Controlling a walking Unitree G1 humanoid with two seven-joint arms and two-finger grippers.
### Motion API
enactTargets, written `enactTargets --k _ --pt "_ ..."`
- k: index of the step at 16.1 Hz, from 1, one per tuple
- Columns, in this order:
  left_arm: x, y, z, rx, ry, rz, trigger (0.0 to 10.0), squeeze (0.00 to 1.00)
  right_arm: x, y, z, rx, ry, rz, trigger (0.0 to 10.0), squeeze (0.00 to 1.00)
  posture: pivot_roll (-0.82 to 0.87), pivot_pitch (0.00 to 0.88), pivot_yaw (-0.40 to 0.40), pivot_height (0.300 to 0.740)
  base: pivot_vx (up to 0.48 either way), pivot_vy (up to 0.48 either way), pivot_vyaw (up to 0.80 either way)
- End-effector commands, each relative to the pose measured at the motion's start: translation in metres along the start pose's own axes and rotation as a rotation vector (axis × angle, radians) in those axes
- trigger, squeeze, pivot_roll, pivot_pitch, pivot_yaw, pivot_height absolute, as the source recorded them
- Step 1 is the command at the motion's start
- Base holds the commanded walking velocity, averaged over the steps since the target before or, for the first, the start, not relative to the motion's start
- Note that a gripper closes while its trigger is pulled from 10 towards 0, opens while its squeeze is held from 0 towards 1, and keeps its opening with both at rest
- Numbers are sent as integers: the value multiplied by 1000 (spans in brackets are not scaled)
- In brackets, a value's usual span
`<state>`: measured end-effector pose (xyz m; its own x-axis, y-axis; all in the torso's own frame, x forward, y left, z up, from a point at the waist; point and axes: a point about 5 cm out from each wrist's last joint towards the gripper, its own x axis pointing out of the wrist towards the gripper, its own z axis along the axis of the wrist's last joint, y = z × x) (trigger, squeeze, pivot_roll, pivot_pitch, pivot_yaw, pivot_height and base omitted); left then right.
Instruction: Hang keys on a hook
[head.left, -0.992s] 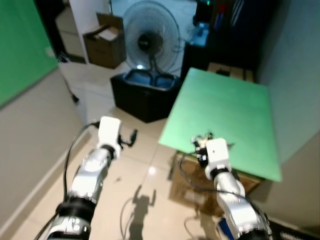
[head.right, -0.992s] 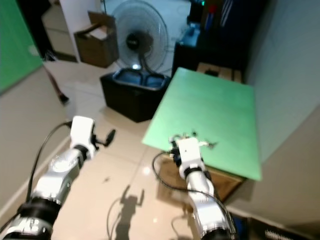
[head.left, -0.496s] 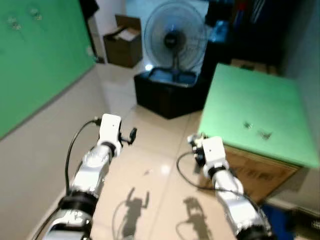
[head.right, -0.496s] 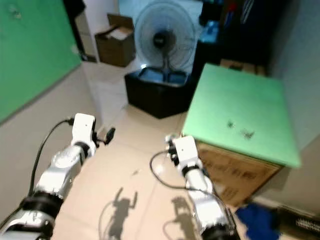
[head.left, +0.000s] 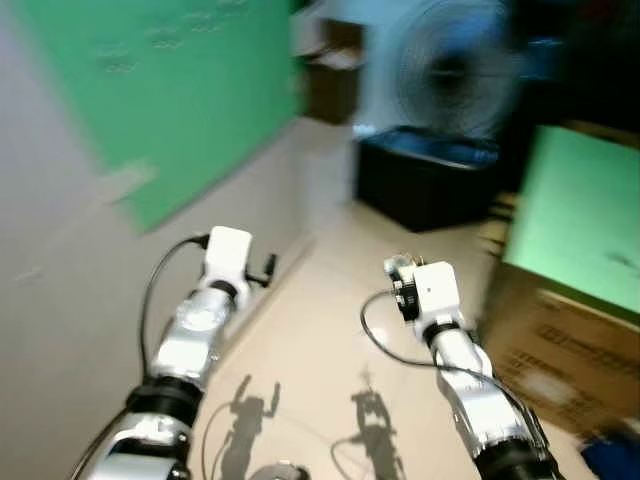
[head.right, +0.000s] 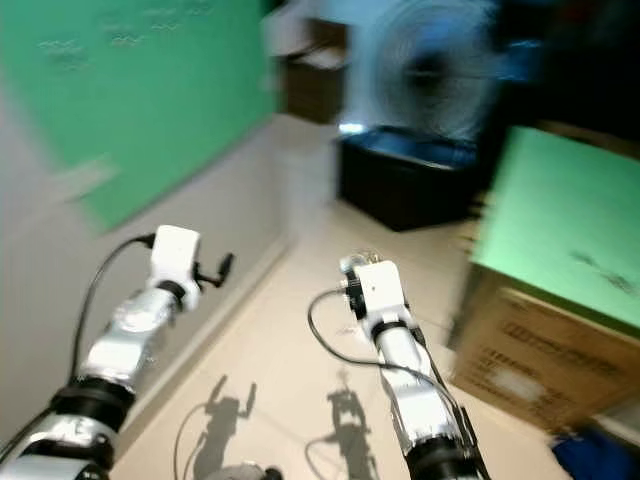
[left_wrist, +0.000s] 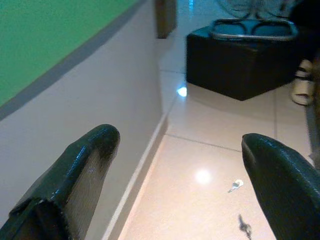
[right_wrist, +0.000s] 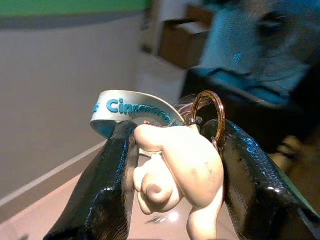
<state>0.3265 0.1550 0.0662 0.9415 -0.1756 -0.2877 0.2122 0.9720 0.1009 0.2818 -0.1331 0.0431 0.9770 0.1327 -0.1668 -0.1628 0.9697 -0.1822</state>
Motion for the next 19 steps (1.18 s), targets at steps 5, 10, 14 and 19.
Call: enactTargets --k 5,10,14,19 --pt "-1 -1 -1 40 -7 19 10000 0 6 -2 3 -15 -11 2 0 0 -25 0 -7 740 0 0 609" --pt "-4 2 -3 45 -16 80 10000 0 9 3 3 -19 -10 38 0 0 9 0 -30 740 0 0 601" --pt "-10 13 -10 163 -41 208 10000 0 13 8 4 -19 -11 71 0 0 41 0 -51 740 0 0 558" --pt "-17 20 -15 60 -32 246 10000 0 16 17 5 -25 -9 129 0 0 93 0 -84 740 0 0 536"
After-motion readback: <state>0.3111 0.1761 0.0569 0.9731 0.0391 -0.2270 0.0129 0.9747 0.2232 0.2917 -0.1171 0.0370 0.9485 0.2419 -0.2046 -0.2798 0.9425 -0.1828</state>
